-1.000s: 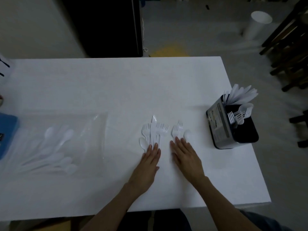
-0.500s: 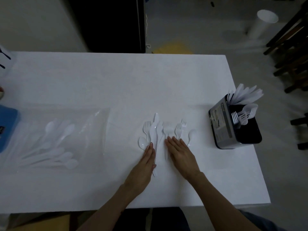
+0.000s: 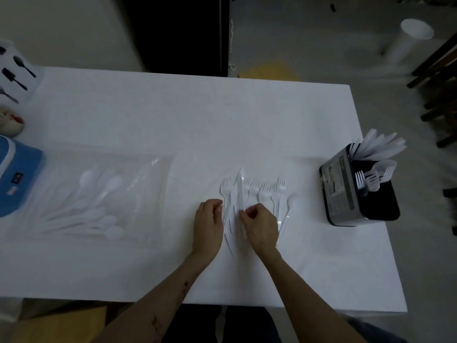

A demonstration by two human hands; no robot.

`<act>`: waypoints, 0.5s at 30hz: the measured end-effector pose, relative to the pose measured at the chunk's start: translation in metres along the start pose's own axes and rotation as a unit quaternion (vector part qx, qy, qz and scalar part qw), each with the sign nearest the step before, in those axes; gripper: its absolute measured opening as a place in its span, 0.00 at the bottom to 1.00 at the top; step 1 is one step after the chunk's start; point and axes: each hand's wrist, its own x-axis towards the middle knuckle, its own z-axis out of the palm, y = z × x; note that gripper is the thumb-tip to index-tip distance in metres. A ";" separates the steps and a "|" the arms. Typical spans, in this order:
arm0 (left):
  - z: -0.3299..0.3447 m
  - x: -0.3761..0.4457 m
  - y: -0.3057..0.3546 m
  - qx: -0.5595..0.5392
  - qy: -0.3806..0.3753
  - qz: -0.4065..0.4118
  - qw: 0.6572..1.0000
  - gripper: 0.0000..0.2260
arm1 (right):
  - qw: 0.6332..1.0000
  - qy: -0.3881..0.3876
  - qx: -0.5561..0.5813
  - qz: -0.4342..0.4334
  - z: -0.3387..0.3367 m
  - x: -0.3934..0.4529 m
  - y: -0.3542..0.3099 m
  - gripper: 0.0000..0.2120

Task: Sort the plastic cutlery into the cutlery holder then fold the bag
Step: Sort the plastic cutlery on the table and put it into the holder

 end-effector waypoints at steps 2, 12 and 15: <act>0.002 0.009 0.004 -0.011 -0.018 -0.051 0.999 0.10 | 0.999 -0.001 0.000 -0.039 -0.008 -0.003 0.000 0.07; -0.011 0.020 0.009 -0.230 -0.010 -0.253 0.940 0.18 | 0.997 -0.040 -0.016 -0.058 0.005 -0.011 -0.006 0.14; -0.018 0.017 -0.003 -0.234 -0.016 -0.274 0.933 0.17 | 0.996 -0.050 -0.071 -0.016 0.017 -0.010 -0.013 0.15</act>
